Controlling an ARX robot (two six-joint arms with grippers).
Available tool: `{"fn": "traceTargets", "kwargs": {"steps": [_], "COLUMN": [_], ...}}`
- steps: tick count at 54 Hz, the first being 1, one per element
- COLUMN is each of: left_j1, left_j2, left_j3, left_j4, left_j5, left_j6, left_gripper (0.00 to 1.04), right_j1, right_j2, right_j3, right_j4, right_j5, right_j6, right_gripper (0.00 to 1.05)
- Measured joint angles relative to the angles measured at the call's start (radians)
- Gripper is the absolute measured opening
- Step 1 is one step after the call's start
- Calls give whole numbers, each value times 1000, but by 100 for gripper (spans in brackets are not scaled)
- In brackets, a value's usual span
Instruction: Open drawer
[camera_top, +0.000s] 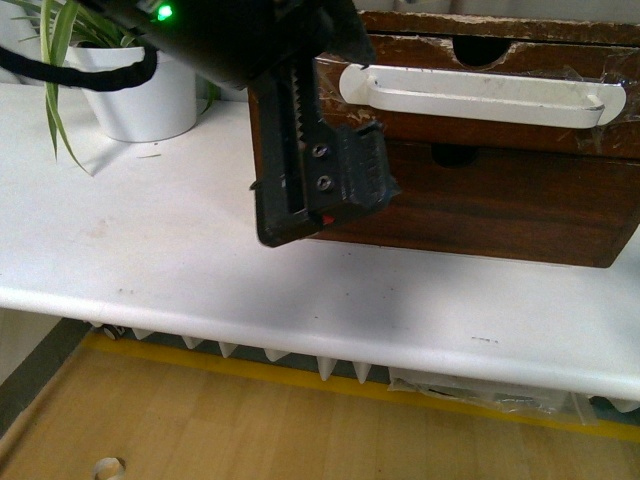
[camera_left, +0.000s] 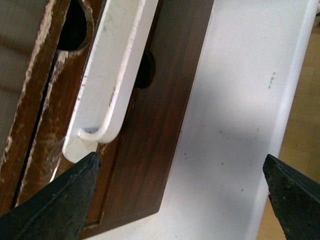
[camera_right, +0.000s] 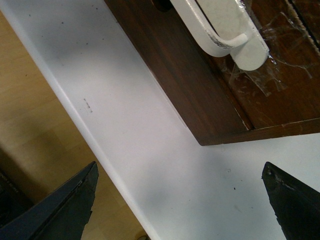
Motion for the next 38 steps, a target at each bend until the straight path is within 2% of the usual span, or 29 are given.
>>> {"fn": "traceTargets", "kwargs": {"steps": [22,28,38], "left_j1": [-23,-9,11], "left_j2": [175,229,249], "left_j3": [217,267,304], "left_j4": [-101,-149,-202], "left_j5": [-18,-54,-44], "left_j6": [40,84,109], "left_gripper": [99,99,99], "right_j1": [6,16,53], "right_j2": [63,87,154], "right_j3": [45,64,110], "right_j4": [0,3,27], "right_j5": [-46,-55,-47], "right_j6": [-20,-21,-20], "right_gripper": [96,96,96]}}
